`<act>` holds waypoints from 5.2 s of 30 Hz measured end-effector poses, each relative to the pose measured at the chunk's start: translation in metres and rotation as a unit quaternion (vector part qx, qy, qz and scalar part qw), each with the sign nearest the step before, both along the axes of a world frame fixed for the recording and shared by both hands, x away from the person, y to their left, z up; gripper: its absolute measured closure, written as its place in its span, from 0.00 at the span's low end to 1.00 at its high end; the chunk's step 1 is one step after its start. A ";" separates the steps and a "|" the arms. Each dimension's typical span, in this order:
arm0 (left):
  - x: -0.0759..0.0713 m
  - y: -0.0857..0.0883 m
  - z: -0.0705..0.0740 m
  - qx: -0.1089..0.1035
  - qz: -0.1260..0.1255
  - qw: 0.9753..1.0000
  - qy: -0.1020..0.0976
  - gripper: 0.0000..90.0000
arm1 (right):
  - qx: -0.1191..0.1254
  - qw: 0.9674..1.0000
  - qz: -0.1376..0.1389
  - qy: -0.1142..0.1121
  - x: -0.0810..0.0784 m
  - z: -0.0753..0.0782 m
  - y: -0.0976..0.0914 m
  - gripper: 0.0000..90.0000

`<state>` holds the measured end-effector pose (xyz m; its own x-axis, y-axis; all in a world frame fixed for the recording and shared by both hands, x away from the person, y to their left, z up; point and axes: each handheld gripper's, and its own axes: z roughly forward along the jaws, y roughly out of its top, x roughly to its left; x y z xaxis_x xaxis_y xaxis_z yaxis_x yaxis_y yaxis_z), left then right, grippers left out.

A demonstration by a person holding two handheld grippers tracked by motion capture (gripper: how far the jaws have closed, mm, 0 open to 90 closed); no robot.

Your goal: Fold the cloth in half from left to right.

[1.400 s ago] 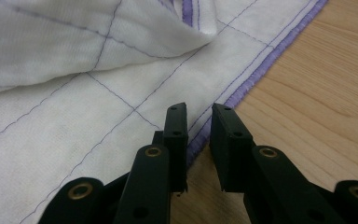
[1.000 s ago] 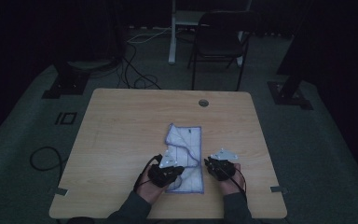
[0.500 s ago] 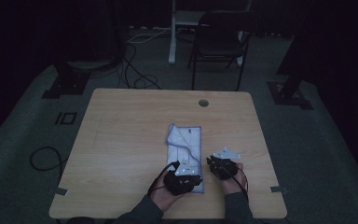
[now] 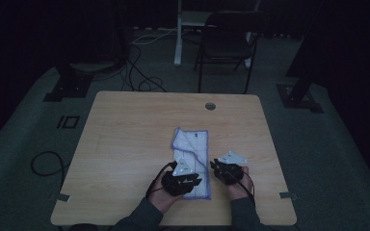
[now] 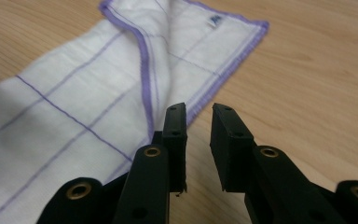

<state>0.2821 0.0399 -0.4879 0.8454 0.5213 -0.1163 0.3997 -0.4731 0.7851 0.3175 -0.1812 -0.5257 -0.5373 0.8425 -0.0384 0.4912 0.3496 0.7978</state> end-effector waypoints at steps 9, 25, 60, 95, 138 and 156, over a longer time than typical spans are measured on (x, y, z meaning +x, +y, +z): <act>0.005 0.013 -0.008 0.012 0.020 1.000 -0.003 0.82 | -0.003 0.999 0.027 -0.018 0.005 0.010 0.011 0.83; 0.010 0.025 -0.030 0.044 0.046 0.998 -0.012 0.75 | 0.008 0.997 0.066 -0.032 0.026 0.026 0.030 0.69; 0.008 0.030 -0.055 0.049 0.052 0.997 -0.002 0.70 | -0.067 0.989 0.134 -0.008 0.087 -0.001 0.104 0.64; 0.006 0.030 -0.057 0.040 0.058 0.998 -0.002 0.70 | -0.008 0.999 0.015 0.032 0.130 0.003 0.030 0.90; 0.110 0.066 -0.023 0.023 0.167 0.986 -0.019 0.66 | 0.007 0.998 -0.007 0.067 0.144 -0.003 0.030 0.69; 0.167 0.051 -0.035 0.029 0.208 0.978 -0.003 0.63 | 0.006 0.997 -0.019 0.073 0.147 -0.004 0.030 0.99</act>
<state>0.4488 0.0905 -0.5227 0.5591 0.8259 -0.0723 0.5626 -0.3139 0.7648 0.4641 -0.1510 -0.5297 -0.5036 0.8626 0.0482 0.6146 0.3185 0.7216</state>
